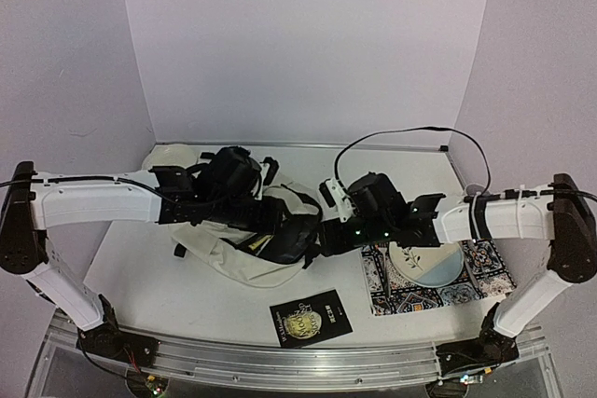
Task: Pack the student bag
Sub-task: Place the largest pocket of the bag in the student bag.
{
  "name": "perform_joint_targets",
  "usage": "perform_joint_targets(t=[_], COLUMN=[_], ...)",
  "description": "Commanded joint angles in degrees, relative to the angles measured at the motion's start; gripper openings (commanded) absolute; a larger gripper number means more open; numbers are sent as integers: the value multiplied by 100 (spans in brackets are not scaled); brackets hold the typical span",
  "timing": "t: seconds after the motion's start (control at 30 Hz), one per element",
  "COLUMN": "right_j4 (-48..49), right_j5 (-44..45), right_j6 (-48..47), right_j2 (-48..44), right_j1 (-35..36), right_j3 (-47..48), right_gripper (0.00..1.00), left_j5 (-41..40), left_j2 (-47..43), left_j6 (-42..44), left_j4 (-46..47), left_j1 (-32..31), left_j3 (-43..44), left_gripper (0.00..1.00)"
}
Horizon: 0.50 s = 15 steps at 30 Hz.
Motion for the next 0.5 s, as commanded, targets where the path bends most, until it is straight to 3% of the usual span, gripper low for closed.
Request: perform_joint_targets(t=[0.0,0.2,0.47], right_j4=[-1044,-1466,-1826], right_j5=[34,-456,-505], right_j6=[-287,-583,-1006], right_j2=[-323,-172,321], right_j1=[38,38,37], right_j3=[-221,-346,-104], right_gripper=[69,77,80], left_j5=[-713,-1136,-1479], left_j2=[-393,-681,-862], left_j6=[-180,-282,-738], left_j4=[-327,-528,-619], left_j1=[-402,-990,-1712], left_j3=[-74,-381,-898], left_gripper=[62,74,80])
